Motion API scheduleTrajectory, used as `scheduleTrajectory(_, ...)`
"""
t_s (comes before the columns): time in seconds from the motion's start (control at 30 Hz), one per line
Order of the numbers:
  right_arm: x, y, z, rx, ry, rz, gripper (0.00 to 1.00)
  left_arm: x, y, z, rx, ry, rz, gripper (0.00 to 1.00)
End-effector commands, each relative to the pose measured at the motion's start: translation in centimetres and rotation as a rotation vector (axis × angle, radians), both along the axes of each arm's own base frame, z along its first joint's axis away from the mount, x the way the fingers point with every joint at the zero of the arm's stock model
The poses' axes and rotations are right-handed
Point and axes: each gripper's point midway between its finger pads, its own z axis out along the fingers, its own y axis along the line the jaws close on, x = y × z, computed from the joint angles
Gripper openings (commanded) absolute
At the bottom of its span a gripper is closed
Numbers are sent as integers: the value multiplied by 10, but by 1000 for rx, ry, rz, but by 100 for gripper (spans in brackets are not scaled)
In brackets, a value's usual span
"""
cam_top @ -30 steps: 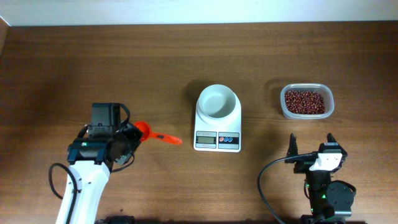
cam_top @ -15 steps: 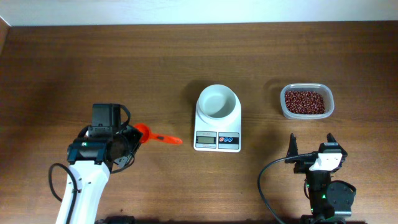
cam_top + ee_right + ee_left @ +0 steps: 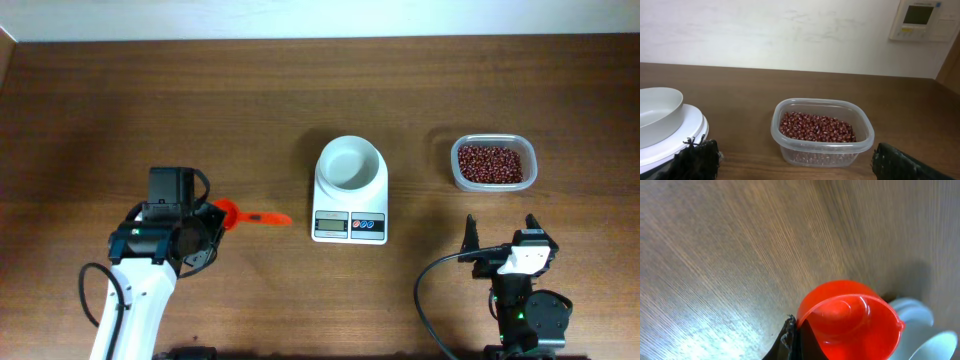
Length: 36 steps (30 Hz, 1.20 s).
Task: Scoop and weigh 50g on scale
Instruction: 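Grasp the orange scoop with the left gripper and lift it, then bring the scoop toward center and reach the right gripper to it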
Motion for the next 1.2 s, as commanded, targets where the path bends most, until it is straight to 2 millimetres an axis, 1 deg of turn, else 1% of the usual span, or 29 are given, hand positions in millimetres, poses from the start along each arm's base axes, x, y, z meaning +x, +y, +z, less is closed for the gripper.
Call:
scheduleTrajectory(0.0,0,-3,-3,1,5,-18,99,4,15,8,18,-24,178,0)
scheduleTrajectory(0.07,0,-1,-3,3,4,-7,99,4,21,9,39,-28,219,0)
scheduleTrajectory(0.13,0,3,-2,73,3,13,99,8,28,11,69,-50,238,0)
scheduleTrajectory(0.2,0,19,0,284,3,88,99,13,31,14,84,-76,246,0)
scheduleTrajectory(0.27,-3,39,2,602,41,185,99,21,31,17,80,-110,247,0)
scheduleTrajectory(0.37,-18,80,6,1043,203,377,99,28,31,21,77,-140,248,0)
scheduleTrajectory(0.43,-29,99,7,1245,332,455,99,28,31,21,76,-142,248,0)
scheduleTrajectory(0.47,-34,106,7,1310,387,484,99,28,31,21,75,-142,247,0)
scheduleTrajectory(0.5,-38,112,7,1368,436,504,99,28,29,21,66,-138,242,0)
scheduleTrajectory(0.57,-41,115,10,1480,490,501,99,28,24,20,38,-136,229,0)
scheduleTrajectory(0.6,-38,112,10,1498,474,477,99,28,20,20,18,-134,220,0)
scheduleTrajectory(0.67,-26,95,9,1505,382,382,99,28,14,20,-15,-131,204,0)
scheduleTrajectory(0.7,-24,92,10,1502,360,370,99,28,11,20,-27,-130,199,0)
scheduleTrajectory(0.73,-22,89,15,1447,311,379,99,28,8,20,-45,-127,189,0)
scheduleTrajectory(0.77,-24,91,26,1326,252,446,99,28,5,20,-60,-124,182,0)
scheduleTrajectory(0.8,-26,95,31,1283,244,485,99,27,4,20,-64,-121,180,0)
scheduleTrajectory(0.97,-37,109,47,1206,271,585,99,25,-8,19,-98,-111,145,0)
scheduleTrajectory(1.03,-42,117,55,1197,321,629,99,24,-15,19,-105,-109,120,0)
scheduleTrajectory(1.1,-46,126,57,1174,384,678,99,24,-22,19,-106,-107,96,0)
scheduleTrajectory(1.17,-50,136,58,1137,468,741,99,23,-31,19,-95,-109,34,0)
